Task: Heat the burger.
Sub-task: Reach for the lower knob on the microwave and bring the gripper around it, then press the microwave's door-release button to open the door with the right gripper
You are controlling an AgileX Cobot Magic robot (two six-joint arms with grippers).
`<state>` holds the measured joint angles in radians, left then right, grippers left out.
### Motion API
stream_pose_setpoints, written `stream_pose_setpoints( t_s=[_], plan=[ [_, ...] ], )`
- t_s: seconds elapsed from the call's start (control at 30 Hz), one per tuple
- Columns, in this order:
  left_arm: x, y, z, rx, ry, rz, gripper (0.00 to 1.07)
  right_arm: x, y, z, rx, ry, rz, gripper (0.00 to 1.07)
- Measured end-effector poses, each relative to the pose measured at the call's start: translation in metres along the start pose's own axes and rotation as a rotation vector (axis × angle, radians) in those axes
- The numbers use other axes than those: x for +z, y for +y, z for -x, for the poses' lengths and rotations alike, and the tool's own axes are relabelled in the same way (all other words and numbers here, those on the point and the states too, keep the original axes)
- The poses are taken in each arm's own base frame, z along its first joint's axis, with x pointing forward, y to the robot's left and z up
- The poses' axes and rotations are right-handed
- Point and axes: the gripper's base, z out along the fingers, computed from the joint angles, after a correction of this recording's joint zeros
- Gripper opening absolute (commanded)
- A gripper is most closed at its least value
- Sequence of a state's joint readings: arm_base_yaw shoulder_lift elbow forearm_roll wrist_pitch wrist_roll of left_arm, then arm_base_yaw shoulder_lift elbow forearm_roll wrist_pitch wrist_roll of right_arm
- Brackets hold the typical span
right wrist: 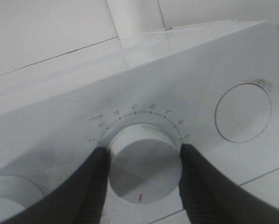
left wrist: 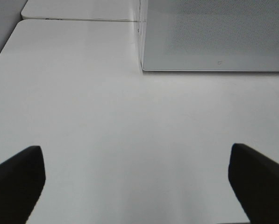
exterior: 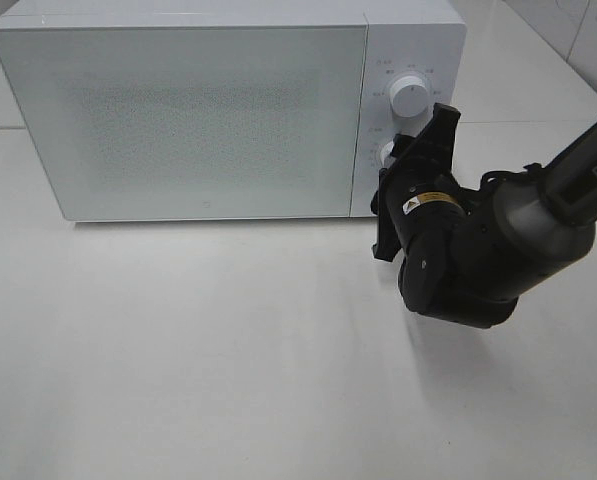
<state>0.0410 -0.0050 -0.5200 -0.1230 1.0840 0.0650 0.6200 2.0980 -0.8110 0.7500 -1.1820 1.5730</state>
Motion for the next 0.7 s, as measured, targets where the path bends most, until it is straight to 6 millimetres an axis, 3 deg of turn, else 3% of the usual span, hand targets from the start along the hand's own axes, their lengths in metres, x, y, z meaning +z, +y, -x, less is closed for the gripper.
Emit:
stream_pose_setpoints(
  t_s=[0.37, 0.53, 0.7],
  plan=[
    [0.000, 0.000, 0.000, 0.000, 0.000, 0.000, 1.00, -0.006, -0.003, 0.000, -0.101, 0.034, 0.006, 0.68],
    [0.000, 0.000, 0.000, 0.000, 0.000, 0.000, 1.00, -0.015, -0.009, 0.008, -0.167, 0.063, -0.027, 0.71],
    [0.000, 0.000, 0.000, 0.000, 0.000, 0.000, 1.00, -0.025, -0.003, 0.008, -0.252, 0.108, -0.025, 0.71]
  ],
)
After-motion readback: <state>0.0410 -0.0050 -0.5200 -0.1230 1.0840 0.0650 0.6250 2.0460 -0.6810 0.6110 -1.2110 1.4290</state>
